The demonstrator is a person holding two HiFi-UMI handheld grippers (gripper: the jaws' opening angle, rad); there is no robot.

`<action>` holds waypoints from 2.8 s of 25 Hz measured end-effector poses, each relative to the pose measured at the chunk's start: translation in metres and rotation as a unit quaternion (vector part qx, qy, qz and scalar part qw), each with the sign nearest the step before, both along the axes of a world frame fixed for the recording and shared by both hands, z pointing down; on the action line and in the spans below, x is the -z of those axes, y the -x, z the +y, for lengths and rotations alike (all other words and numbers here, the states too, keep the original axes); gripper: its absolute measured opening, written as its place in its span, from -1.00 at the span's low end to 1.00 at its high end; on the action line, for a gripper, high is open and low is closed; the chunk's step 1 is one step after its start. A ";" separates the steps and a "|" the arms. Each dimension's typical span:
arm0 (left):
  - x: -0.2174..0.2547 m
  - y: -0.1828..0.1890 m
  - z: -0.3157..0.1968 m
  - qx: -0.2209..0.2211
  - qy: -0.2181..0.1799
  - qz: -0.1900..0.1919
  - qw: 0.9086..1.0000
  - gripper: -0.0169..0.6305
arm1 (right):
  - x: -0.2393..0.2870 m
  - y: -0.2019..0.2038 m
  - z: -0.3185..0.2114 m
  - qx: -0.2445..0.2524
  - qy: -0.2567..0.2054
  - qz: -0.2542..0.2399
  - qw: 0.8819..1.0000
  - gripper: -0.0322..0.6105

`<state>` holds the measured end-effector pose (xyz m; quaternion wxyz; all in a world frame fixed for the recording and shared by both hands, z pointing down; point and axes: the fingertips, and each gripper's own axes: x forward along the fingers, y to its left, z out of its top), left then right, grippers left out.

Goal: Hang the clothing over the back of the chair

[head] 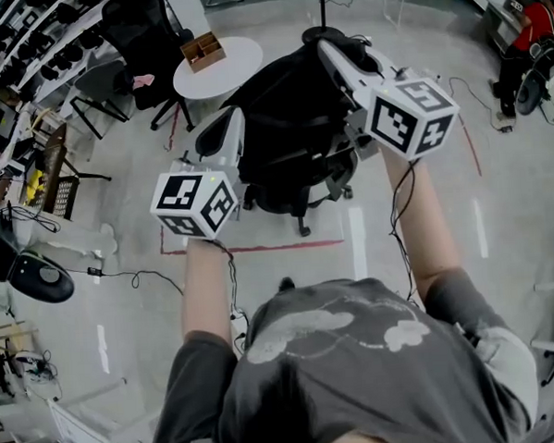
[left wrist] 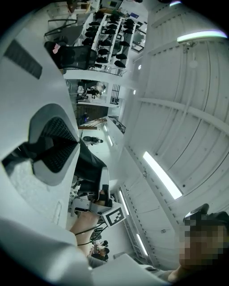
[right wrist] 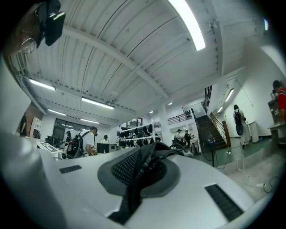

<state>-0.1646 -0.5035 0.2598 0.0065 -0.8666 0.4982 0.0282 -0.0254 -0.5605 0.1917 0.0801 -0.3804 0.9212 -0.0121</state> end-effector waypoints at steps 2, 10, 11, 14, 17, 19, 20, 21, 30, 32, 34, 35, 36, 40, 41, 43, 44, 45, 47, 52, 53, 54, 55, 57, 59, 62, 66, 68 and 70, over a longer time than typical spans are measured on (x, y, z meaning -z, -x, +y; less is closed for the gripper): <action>0.001 -0.010 0.009 0.004 0.000 -0.001 1.000 -0.94 | -0.003 -0.007 0.012 0.008 0.002 -0.003 1.000 -0.91; 0.002 -0.041 0.053 0.021 -0.013 -0.001 1.000 -0.94 | -0.009 -0.033 0.064 0.028 -0.014 -0.009 0.999 -0.91; 0.003 -0.046 0.060 0.022 -0.015 -0.001 1.000 -0.94 | -0.006 -0.038 0.073 0.030 -0.022 -0.013 0.999 -0.92; 0.003 -0.060 0.081 0.025 -0.020 0.000 0.999 -0.94 | 0.005 -0.053 0.102 0.035 -0.047 -0.020 0.998 -0.91; 0.000 -0.074 0.106 0.029 -0.022 -0.002 0.999 -0.94 | 0.008 -0.067 0.134 0.042 -0.069 -0.025 0.996 -0.91; -0.001 -0.082 0.121 0.035 -0.022 0.002 0.999 -0.94 | 0.006 -0.075 0.153 0.047 -0.077 -0.024 0.996 -0.91; -0.003 -0.086 0.129 0.038 -0.020 0.006 0.999 -0.94 | 0.004 -0.078 0.162 0.051 -0.079 -0.021 0.995 -0.91; -0.005 -0.089 0.137 0.041 -0.018 0.009 0.999 -0.94 | 0.001 -0.079 0.171 0.055 -0.081 -0.017 0.995 -0.91; -0.036 -0.107 0.186 0.056 0.012 0.011 0.998 -0.94 | -0.046 -0.074 0.221 0.080 -0.060 0.000 0.995 -0.91; -0.044 -0.107 0.192 0.057 0.020 0.015 0.998 -0.94 | -0.054 -0.068 0.232 0.086 -0.063 0.008 0.994 -0.91; -0.050 -0.109 0.197 0.057 0.028 0.020 0.998 -0.94 | -0.056 -0.063 0.243 0.089 -0.070 0.018 0.993 -0.91; -0.052 -0.109 0.199 0.056 0.030 0.021 0.998 -0.94 | -0.056 -0.060 0.247 0.091 -0.073 0.022 0.993 -0.91; -0.052 -0.110 0.201 0.055 0.031 0.022 0.998 -0.94 | -0.055 -0.057 0.251 0.092 -0.076 0.024 0.993 -0.91; -0.055 -0.108 0.220 0.053 0.033 0.020 0.998 -0.94 | -0.063 -0.048 0.264 0.091 -0.072 0.030 0.993 -0.91; -0.055 -0.105 0.225 0.053 0.034 0.021 0.998 -0.94 | -0.066 -0.046 0.267 0.088 -0.068 0.029 0.993 -0.91; -0.055 -0.096 0.238 0.053 0.035 0.026 0.998 -0.94 | -0.068 -0.042 0.275 0.081 -0.061 0.028 0.994 -0.91; -0.055 -0.091 0.245 0.052 0.036 0.029 0.998 -0.94 | -0.068 -0.039 0.280 0.078 -0.059 0.029 0.995 -0.91; -0.055 -0.085 0.251 0.052 0.037 0.031 0.997 -0.94 | -0.068 -0.035 0.287 0.076 -0.057 0.029 0.995 -0.91; -0.056 -0.075 0.265 0.051 0.040 0.035 0.997 -0.94 | -0.067 -0.026 0.303 0.075 -0.056 0.031 0.995 -0.91; -0.060 -0.064 0.295 0.045 0.041 0.039 0.997 -0.94 | -0.067 -0.011 0.338 0.071 -0.060 0.026 0.995 -0.91; -0.061 -0.061 0.299 0.044 0.043 0.039 0.997 -0.94 | -0.067 -0.007 0.342 0.069 -0.060 0.024 0.996 -0.91; -0.062 -0.056 0.304 0.045 0.044 0.041 0.997 -0.94 | -0.068 -0.004 0.347 0.067 -0.059 0.022 0.996 -0.91; -0.062 -0.052 0.308 0.046 0.045 0.043 0.997 -0.94 | -0.068 0.000 0.352 0.066 -0.058 0.021 0.996 -0.91; -0.061 -0.044 0.314 0.047 0.044 0.050 0.997 -0.94 | -0.068 0.006 0.364 0.063 -0.061 0.023 0.996 -0.91; -0.061 -0.040 0.318 0.045 0.042 0.055 0.997 -0.94 | -0.069 0.011 0.373 0.062 -0.063 0.027 0.996 -0.91; -0.063 -0.041 0.325 0.040 0.043 0.051 0.997 -0.94 | -0.078 0.012 0.376 0.058 -0.048 0.024 0.997 -0.91; -0.063 -0.045 0.333 0.031 0.045 0.047 0.997 -0.94 | -0.088 0.004 0.367 0.046 -0.024 0.001 0.999 -0.91; -0.064 -0.044 0.334 0.030 0.046 0.045 0.997 -0.94 | -0.093 0.005 0.364 0.039 -0.009 -0.004 0.999 -0.90; -0.065 -0.043 0.338 0.030 0.048 0.045 0.997 -0.94 | -0.103 0.005 0.362 0.028 0.010 -0.007 1.000 -0.90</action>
